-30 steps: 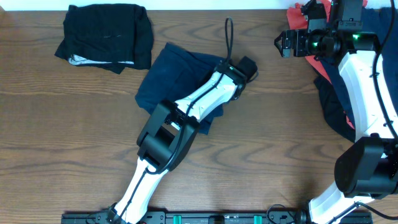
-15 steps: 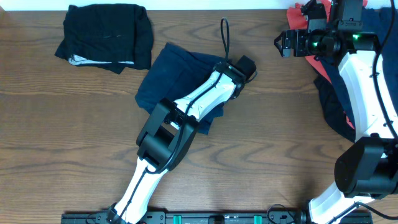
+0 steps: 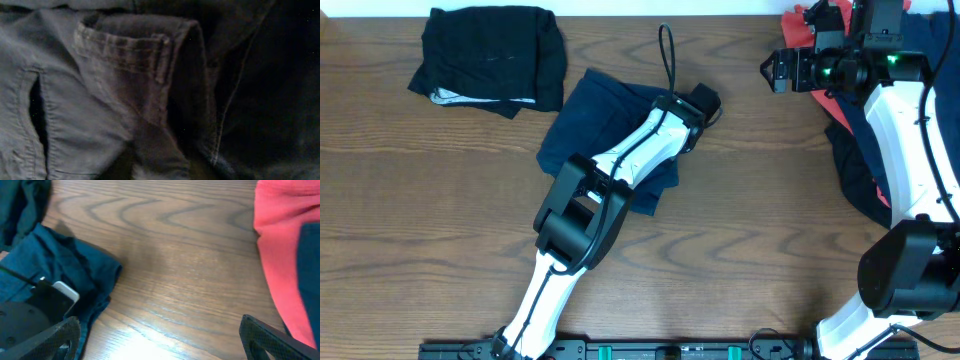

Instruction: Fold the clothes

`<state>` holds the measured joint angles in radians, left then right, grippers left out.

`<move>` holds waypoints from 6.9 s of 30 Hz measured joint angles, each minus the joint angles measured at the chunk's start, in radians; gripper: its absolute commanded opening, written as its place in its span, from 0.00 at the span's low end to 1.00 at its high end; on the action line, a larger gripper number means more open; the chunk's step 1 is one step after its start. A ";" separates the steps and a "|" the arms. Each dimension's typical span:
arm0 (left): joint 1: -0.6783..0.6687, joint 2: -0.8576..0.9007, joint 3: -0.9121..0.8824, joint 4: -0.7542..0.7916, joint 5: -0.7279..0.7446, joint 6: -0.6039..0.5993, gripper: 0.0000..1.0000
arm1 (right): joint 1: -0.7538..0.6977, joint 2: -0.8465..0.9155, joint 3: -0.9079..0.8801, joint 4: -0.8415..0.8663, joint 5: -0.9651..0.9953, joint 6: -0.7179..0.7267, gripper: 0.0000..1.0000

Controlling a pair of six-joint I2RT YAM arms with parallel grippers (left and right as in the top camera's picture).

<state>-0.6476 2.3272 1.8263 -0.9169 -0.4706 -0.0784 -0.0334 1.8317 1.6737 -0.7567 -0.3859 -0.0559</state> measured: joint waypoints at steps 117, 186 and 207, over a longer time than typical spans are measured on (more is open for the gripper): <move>-0.005 -0.188 -0.001 0.229 0.443 -0.191 0.06 | 0.167 0.451 -0.288 0.631 -0.450 0.335 0.01; -0.043 0.076 0.003 0.583 0.299 -0.074 0.72 | -0.193 0.193 -0.269 0.428 -0.335 0.249 0.79; 0.021 0.076 0.053 0.402 0.225 -0.070 0.06 | -0.193 0.193 -0.269 0.428 -0.335 0.249 0.79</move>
<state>-0.6270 2.4027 1.8797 -0.5148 -0.2459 -0.1486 -0.2260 2.0247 1.4052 -0.3283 -0.7204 0.1928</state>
